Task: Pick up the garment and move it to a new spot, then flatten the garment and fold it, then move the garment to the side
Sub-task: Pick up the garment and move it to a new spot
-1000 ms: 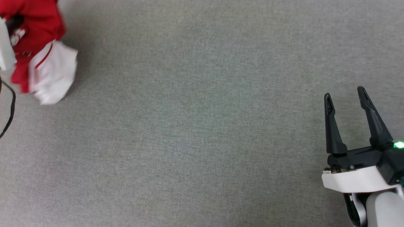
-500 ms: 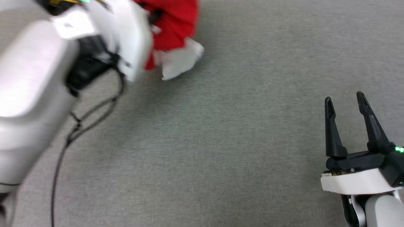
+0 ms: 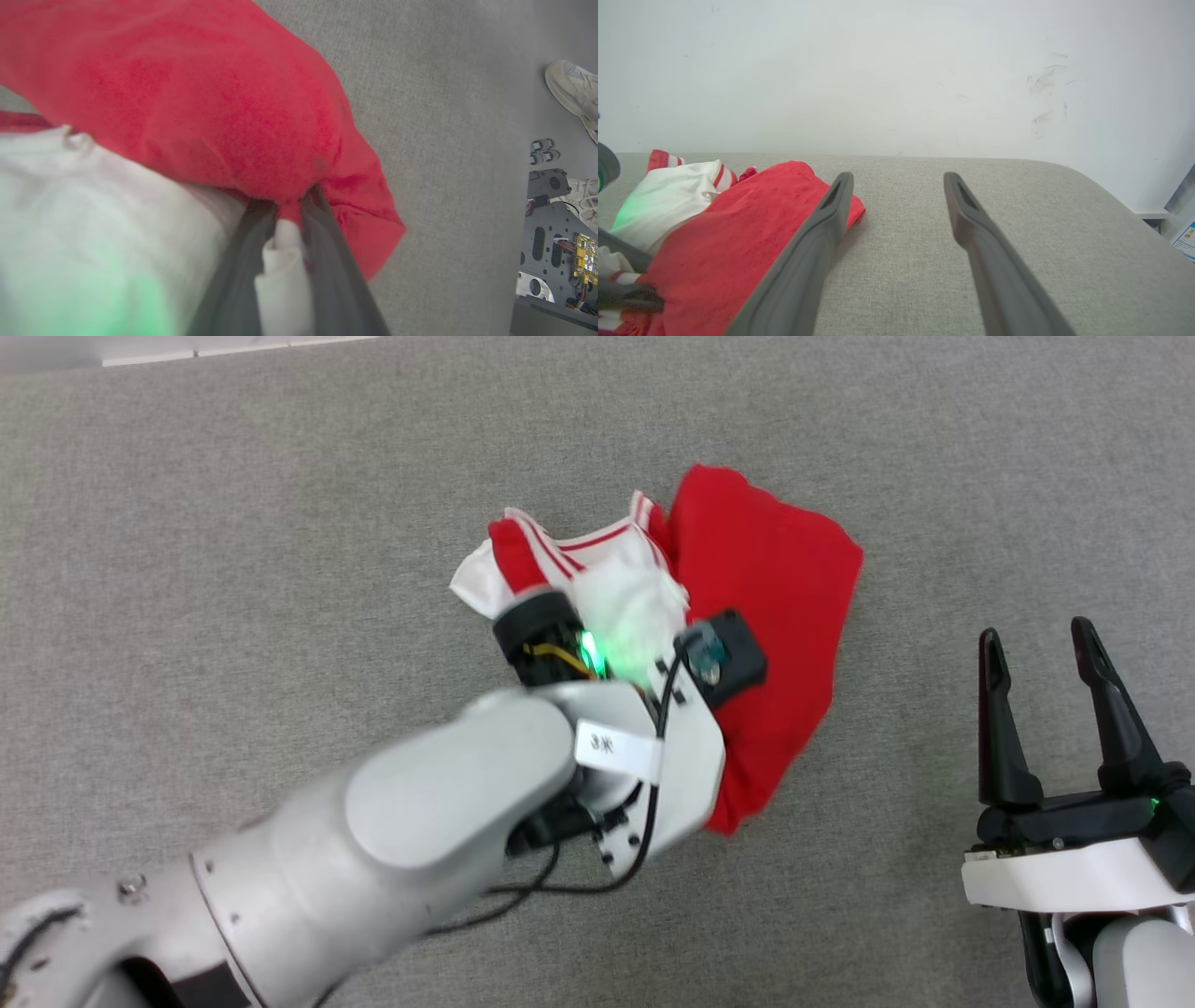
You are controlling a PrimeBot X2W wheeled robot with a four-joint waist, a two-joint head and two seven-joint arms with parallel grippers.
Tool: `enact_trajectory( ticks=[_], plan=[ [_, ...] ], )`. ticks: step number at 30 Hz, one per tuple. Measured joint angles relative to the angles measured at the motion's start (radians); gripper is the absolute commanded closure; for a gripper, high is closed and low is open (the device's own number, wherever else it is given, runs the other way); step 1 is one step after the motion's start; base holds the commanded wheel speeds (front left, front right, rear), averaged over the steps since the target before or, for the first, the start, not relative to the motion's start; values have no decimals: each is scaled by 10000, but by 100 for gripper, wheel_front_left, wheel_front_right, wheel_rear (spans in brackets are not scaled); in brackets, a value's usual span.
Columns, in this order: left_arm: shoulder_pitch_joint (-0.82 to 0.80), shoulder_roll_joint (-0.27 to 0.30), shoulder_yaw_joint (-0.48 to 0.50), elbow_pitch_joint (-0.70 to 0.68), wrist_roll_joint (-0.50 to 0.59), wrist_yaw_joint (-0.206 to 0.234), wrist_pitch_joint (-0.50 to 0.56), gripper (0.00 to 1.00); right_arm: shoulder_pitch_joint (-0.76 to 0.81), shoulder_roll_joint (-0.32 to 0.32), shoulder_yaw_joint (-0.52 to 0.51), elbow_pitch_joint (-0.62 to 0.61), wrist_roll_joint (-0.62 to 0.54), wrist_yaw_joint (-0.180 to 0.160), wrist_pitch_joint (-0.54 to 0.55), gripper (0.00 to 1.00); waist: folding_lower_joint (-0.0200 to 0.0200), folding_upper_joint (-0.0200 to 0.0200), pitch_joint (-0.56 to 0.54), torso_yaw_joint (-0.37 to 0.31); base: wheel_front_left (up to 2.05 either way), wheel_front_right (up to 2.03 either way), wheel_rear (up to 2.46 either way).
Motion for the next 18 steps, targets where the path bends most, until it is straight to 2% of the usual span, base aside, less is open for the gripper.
enact_trajectory(
  ticks=[8,9,14,18],
  plan=[
    [1430,-520,-207,2,242,4,337,100,78,4,10,94,-13,0,-2,0,0,0,-110,193,0,0,0],
    [1420,-552,-205,79,359,2,125,0,89,4,4,107,-46,0,-2,0,0,0,-161,224,0,0,0],
    [1330,-788,86,510,491,8,-1484,0,340,2,-38,194,-159,0,-2,0,0,0,-607,398,0,0,0],
    [1257,-821,851,558,773,510,-3118,0,638,2,-94,291,-203,0,0,0,-1,0,-1095,539,0,0,0]
  ],
)
